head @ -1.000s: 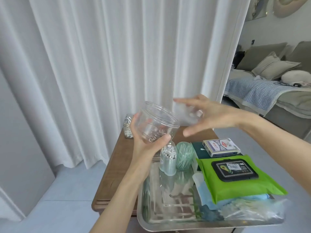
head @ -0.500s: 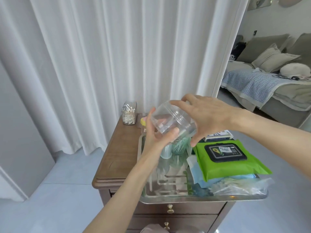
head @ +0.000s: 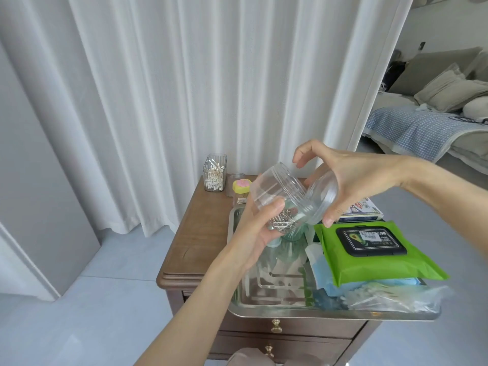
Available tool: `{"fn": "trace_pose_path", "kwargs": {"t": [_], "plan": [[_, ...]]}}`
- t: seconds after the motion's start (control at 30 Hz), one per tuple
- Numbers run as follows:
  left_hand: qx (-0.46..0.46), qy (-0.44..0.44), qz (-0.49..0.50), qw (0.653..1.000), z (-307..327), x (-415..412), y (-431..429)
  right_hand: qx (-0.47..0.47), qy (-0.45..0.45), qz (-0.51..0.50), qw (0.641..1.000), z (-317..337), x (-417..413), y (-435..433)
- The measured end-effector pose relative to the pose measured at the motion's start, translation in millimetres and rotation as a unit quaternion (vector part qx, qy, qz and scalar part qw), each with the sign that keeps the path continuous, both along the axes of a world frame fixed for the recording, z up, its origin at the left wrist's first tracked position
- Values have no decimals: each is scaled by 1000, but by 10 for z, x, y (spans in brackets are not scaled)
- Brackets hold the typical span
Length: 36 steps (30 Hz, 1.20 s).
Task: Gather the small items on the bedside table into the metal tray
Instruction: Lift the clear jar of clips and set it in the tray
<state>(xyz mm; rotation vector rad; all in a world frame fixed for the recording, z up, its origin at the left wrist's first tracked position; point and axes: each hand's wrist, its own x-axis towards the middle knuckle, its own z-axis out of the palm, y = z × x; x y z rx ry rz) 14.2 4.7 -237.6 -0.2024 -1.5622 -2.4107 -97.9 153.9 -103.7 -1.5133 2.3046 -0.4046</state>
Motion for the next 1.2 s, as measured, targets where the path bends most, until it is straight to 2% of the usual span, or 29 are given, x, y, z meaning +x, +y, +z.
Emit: {"fn": "trace_pose_path", "kwargs": {"t": [0.1, 0.23, 0.4, 0.47, 0.6, 0.7, 0.77, 0.83, 0.9, 0.97, 1.07, 1.2], "plan": [[2, -6, -8, 1000, -38, 14, 27, -43, -100, 4, 994, -4, -23, -24], [31, -5, -7, 999, -47, 66, 106, -106, -166, -2, 980, -187, 66, -66], [62, -15, 43, 997, -1, 118, 237, -236, -122, -33, 963, -594, 375, -145], [74, -30, 34, 996, 35, 160, 288, -282, -103, -38, 953, -671, 447, -169], [201, -84, -68, 974, 60, 259, 319, -284, 0, 15, 959, -652, 519, -165], [219, -70, -56, 972, 99, 324, 373, -280, -6, 28, 959, -633, 572, -175], [147, -39, 37, 988, 129, 306, 385, -309, -96, -23, 946, -654, 619, -224], [65, 5, 128, 990, 122, 277, 382, -323, -178, -96, 924, -652, 649, -283], [30, 2, 166, 986, 102, 290, 376, -300, -214, -118, 922, -608, 673, -314], [-6, 8, 173, 985, 58, 327, 357, -273, -208, -116, 932, -563, 722, -329], [-77, 2, 149, 986, -16, 389, 278, -221, -153, -129, 954, -539, 741, -308], [-289, -60, 102, 950, -114, 624, 9, -116, -83, -152, 978, -714, 738, -161]]}}
